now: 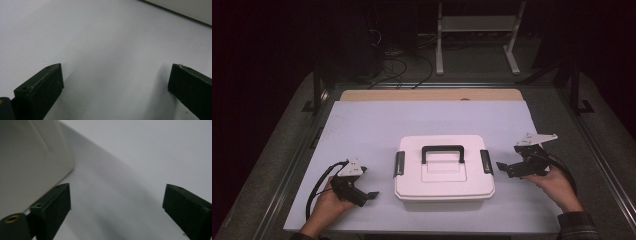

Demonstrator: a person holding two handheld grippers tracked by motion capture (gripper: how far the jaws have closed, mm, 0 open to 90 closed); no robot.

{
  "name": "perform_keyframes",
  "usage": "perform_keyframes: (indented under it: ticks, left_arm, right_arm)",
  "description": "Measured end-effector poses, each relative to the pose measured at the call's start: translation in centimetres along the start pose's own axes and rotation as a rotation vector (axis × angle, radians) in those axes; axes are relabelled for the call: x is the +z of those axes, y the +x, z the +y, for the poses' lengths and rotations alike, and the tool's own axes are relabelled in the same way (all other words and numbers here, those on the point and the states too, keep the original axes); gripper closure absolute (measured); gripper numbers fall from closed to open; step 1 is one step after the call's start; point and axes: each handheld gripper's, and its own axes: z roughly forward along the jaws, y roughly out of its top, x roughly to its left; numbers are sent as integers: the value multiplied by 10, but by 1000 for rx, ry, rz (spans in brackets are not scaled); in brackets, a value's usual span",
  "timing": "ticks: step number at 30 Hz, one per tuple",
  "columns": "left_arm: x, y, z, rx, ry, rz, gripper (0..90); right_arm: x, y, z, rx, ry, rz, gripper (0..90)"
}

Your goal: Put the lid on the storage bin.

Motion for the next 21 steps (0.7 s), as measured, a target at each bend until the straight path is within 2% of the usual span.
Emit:
perform_keyframes:
  ticks: [4,7,10,21]
  left_arm:
    - [0,0,0,1,0,0,0]
    - [0,0,0,0,0,0,0]
    - [0,0,0,1,0,0,0]
    - [0,0,0,0,0,0,0]
  right_arm:
    - [4,1,-9,14,9,-21,14]
    - [6,2,-11,17,36,-48,1]
    - [8,4,-15,28,30,-55,1]
    - [20,13,-34,46,74,-74,1]
